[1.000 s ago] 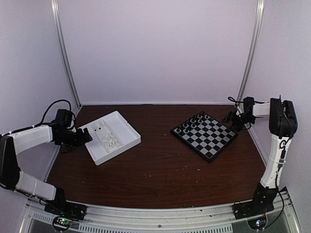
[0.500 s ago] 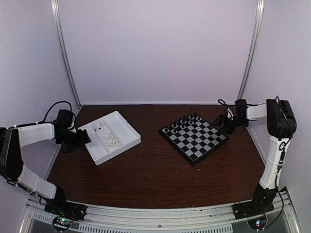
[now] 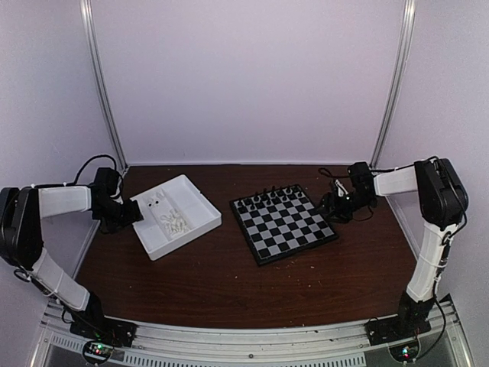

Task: Set up the chess pieces on the board
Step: Move the chessboard to the center of the board, then adjust the storage box at the center of the board.

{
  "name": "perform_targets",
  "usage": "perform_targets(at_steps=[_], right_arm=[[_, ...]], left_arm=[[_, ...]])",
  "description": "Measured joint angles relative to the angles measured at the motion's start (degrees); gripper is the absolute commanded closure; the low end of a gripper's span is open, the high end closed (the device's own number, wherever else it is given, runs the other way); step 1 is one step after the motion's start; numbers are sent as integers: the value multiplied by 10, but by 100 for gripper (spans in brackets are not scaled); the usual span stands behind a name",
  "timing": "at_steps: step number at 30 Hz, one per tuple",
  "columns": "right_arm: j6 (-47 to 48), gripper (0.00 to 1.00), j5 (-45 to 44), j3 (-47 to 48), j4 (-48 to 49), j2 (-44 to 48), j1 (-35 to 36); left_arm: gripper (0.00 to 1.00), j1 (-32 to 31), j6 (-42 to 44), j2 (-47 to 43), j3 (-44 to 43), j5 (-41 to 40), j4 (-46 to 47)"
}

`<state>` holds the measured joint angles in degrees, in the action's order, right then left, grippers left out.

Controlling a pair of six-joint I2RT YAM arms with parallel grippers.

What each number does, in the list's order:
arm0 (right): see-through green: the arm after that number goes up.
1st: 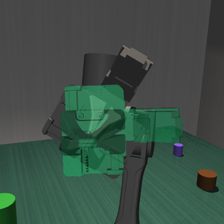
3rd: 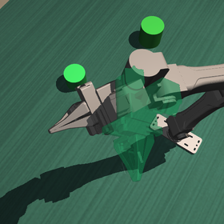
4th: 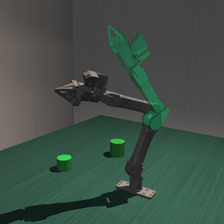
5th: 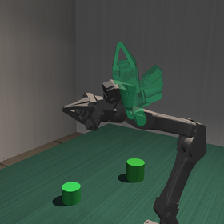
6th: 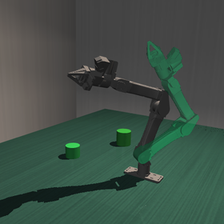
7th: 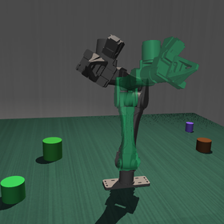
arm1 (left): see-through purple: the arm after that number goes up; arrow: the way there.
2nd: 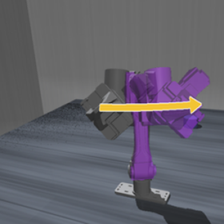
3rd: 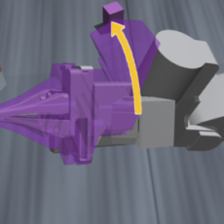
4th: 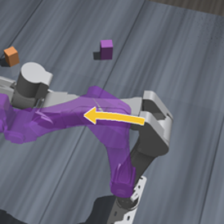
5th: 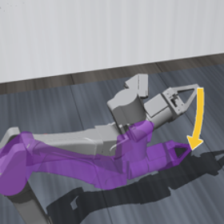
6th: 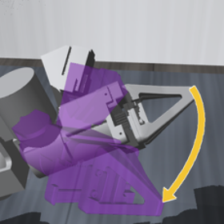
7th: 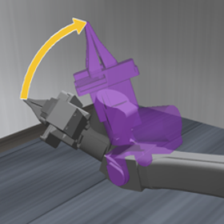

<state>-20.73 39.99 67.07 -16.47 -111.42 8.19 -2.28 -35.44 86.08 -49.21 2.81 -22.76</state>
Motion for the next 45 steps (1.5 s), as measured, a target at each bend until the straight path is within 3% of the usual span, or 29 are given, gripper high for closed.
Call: perform_targets(at_steps=[4, 10, 19, 24, 35, 45], right_arm=[[0, 30, -6, -20, 0, 17, 25], [1, 30, -33, -29, -30, 38, 33], [10, 29, -63, -28, -49, 82, 33], [10, 30, -69, -28, -50, 92, 33], [10, 29, -78, -28, -59, 124, 33], [10, 29, -76, -29, -59, 140, 33]], left_arm=[[25, 0, 0, 21, -15, -1, 0], [45, 0, 5, 70, -58, 0, -14], [49, 0, 12, 97, -81, -5, -47], [74, 0, 15, 104, -81, -10, -65], [100, 1, 20, 83, -57, -10, -69], [100, 3, 52, 9, -5, 9, -131]])
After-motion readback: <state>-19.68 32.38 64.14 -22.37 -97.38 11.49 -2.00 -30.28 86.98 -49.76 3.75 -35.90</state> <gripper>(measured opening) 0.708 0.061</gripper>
